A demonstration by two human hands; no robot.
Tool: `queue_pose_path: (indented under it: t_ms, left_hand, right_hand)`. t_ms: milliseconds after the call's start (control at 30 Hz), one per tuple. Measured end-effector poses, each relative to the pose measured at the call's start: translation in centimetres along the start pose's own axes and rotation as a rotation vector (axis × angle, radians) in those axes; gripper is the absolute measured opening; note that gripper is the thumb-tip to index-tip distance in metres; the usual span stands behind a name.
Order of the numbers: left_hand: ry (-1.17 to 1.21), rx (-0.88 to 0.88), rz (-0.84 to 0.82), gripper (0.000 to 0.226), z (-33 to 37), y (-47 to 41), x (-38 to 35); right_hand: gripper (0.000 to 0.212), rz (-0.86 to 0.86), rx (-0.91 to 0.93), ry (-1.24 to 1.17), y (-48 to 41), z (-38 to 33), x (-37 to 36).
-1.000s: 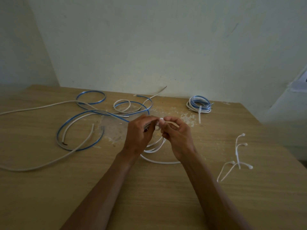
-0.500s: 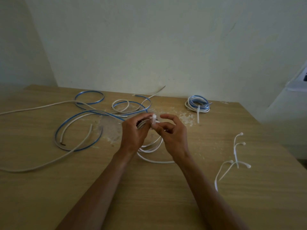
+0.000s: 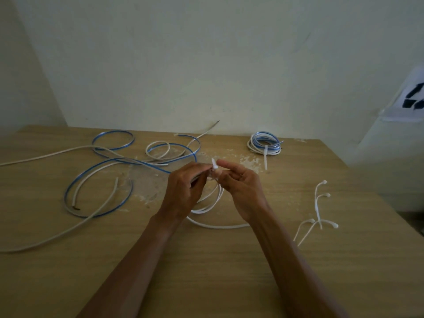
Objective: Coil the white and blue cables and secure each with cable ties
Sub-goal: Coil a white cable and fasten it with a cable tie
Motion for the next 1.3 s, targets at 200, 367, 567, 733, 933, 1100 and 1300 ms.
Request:
queue_pose_path:
  t_ms: [200, 367, 567, 733, 933, 1100, 1300]
  left_hand:
    - [0.067, 0.068, -0.055, 0.008, 0.3, -0.1, -0.1]
    - [0.166, 0.451, 0.043, 0.027, -1.7, 0.2, 0.1]
    - [0.025, 0.255, 0.028, 0.013, -1.9, -0.1, 0.4]
    - [-0.003, 0.372, 0.136, 0.014, -2.7, -0.6, 1.8]
    - [0.115, 0.501, 0.024, 0.008, -2.8, -0.1, 0.6]
    - [0.197, 0.461, -0.109, 0.008, -2.5, 0.3, -0.5]
    - [0.033, 0.495, -0.099, 0.015, -4.7, 0.6, -0.7]
  right_hand:
    - [0.018, -0.076, 0.099, 0.099, 0.5, -0.8, -0.6]
    - [0.013, 0.151, 0.376, 0.365, 0.5, -1.6, -0.6]
    - [0.010, 0.195, 0.743, 0.572, 2.3, -3.0, -0.8]
    - [0.006, 0.130, 1.023, 0.847, 4.6, -2.8, -2.4]
    - [0.005, 0.226, 0.924, 0.756, 0.1, -6.6, -2.5]
    - [0.005, 0.180, 0.702, 0.826, -4.3, -5.1, -3.1]
    - [0.004, 0.175, 0.702, 0.772, -2.8, -5.3, -2.8]
Point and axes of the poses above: each hand's wrist, its own y-axis away from the middle knuckle, its own x-axis out of the back of the hand, z = x × y, the point moved 5 cm from there along -y, towards the middle knuckle, and after that the axes turned 14 degrees about z, right-handed, at the moved point
